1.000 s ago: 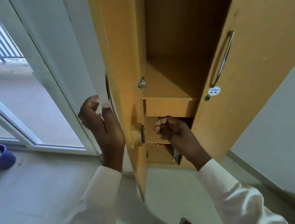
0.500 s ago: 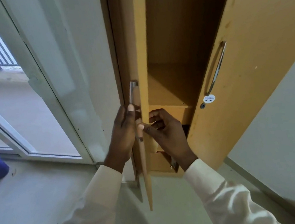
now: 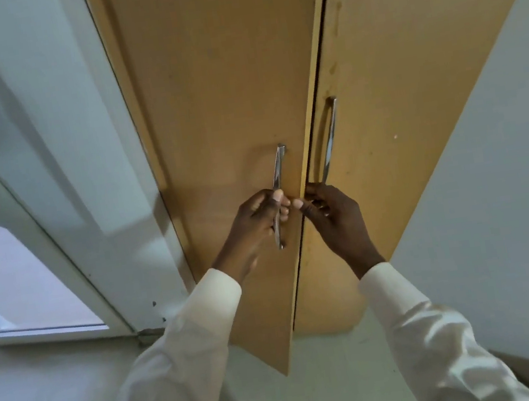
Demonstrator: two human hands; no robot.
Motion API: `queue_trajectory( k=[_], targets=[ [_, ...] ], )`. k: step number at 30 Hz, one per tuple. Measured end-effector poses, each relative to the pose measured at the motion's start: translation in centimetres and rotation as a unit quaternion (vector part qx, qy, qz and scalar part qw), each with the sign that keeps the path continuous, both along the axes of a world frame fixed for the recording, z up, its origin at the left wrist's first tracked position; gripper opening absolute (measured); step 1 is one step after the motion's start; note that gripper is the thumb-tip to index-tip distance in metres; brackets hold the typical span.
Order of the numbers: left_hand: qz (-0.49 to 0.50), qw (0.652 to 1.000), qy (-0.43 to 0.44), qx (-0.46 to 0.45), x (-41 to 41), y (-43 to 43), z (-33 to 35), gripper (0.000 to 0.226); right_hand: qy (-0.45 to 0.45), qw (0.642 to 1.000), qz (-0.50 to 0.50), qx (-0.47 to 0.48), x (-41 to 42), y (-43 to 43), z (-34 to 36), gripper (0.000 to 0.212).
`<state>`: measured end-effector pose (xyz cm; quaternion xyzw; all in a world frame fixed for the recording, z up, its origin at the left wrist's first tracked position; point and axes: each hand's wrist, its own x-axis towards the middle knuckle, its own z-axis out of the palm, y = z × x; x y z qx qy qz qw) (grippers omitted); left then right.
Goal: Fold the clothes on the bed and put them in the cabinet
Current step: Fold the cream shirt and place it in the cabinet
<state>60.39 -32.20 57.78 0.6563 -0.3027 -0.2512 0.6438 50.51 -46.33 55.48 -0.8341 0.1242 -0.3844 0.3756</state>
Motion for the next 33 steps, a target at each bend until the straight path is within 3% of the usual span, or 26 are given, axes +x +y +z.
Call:
queue_trajectory(
  k=[5,10,21,26,33],
  targets=[
    [0.001,1.0,0.006,0.011,0.8,-4.3,0.4,0.031,0.019,0.988,-0.124,0.095,1.6,-8.2,1.3,0.032],
    [0.027,0.999,-0.016,0.006,0.9,-5.8,0.1,0.033,0.192,0.976,-0.06,0.086,4.7,-12.1,2.2,0.043],
    [0.032,0.999,-0.031,-0.002,2.2,-6.9,-0.4,0.032,0.133,0.985,-0.014,0.105,0.7,-12.7,0.4,0.019],
    [0.029,0.999,-0.045,0.0,3.7,-9.2,-0.6,0.033,0.154,0.983,0.022,0.102,0.1,-13.2,0.3,0.017],
    [0.046,0.995,-0.083,0.026,6.3,-13.1,-0.4,0.035,0.167,0.985,-0.016,0.049,3.1,-14.0,0.0,0.008]
  ],
)
